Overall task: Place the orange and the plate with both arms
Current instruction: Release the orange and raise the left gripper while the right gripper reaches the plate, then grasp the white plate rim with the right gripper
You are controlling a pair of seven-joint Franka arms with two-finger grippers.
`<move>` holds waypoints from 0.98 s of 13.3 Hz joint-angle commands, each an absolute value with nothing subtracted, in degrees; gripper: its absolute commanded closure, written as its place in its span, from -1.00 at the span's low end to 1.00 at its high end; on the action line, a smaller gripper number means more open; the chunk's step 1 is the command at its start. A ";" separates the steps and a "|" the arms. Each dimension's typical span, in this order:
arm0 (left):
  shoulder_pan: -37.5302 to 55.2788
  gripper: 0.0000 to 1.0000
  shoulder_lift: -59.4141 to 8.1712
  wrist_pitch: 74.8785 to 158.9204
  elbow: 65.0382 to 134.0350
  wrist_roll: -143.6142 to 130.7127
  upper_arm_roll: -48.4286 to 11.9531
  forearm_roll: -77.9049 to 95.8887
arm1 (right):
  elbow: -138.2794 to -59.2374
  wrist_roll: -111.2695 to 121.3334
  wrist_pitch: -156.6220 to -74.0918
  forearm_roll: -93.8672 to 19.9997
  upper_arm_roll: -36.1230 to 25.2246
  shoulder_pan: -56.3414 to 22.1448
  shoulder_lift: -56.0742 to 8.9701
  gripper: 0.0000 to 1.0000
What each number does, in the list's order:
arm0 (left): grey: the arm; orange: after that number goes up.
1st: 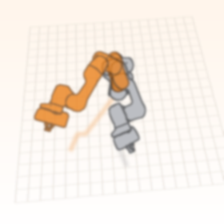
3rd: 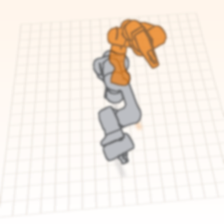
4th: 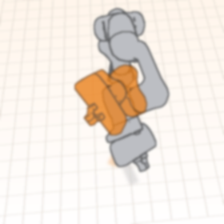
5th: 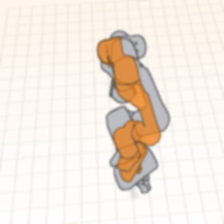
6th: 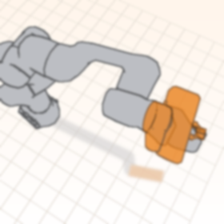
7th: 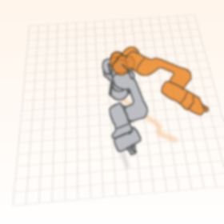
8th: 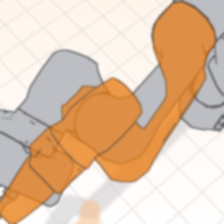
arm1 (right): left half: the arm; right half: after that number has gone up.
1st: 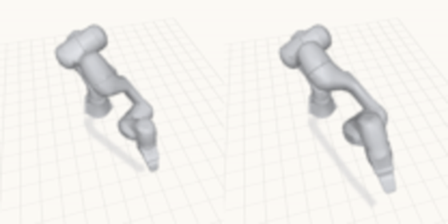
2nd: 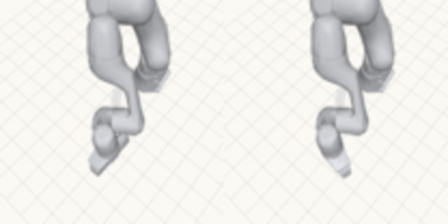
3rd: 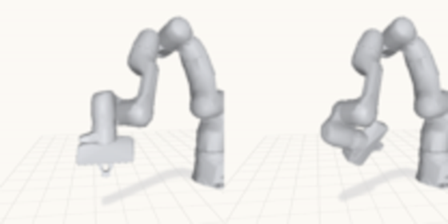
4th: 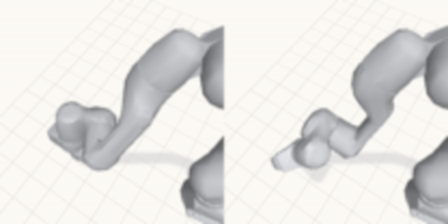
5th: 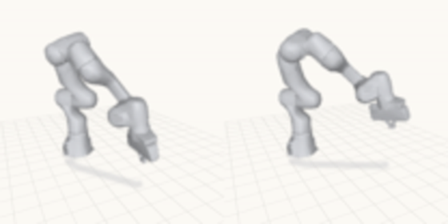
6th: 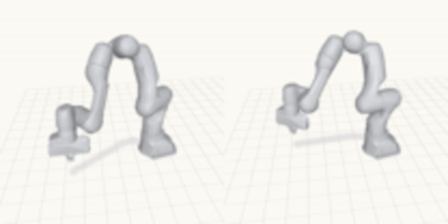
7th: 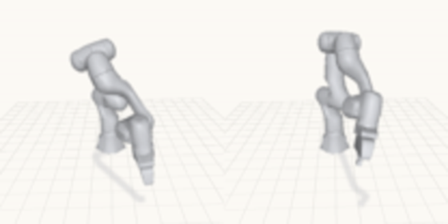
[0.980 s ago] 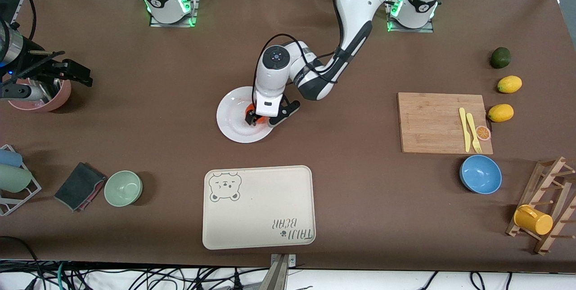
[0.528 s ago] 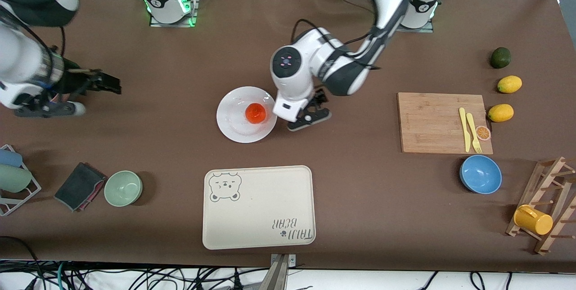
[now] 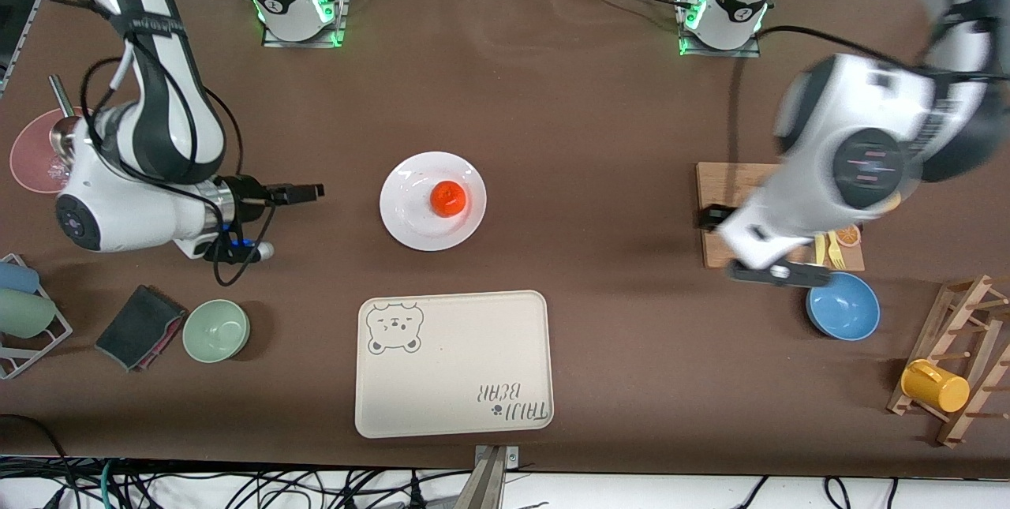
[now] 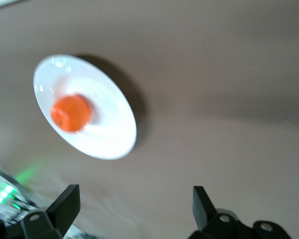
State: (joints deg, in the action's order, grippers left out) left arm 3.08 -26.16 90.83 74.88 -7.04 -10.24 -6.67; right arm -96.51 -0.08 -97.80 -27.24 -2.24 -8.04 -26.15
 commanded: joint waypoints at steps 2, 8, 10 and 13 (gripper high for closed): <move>-3.24 -1.00 -20.49 88.86 76.91 2.44 -11.78 -4.75 | -111.06 2.19 -114.90 -33.39 0.95 -7.56 -21.81 -1.00; -4.82 -1.00 -15.65 82.89 76.20 4.48 -11.43 -1.95 | -124.44 20.36 -133.05 -50.25 4.92 -7.73 -20.83 -1.00; -5.71 -1.00 -15.64 82.88 76.20 4.48 -11.60 -1.32 | -124.89 21.09 -134.64 -51.33 6.32 -7.82 -21.44 -1.00; -5.63 -1.00 -15.64 82.79 76.20 4.40 -11.86 -1.32 | -124.54 23.54 -136.31 -51.42 8.25 -8.00 -23.98 -0.96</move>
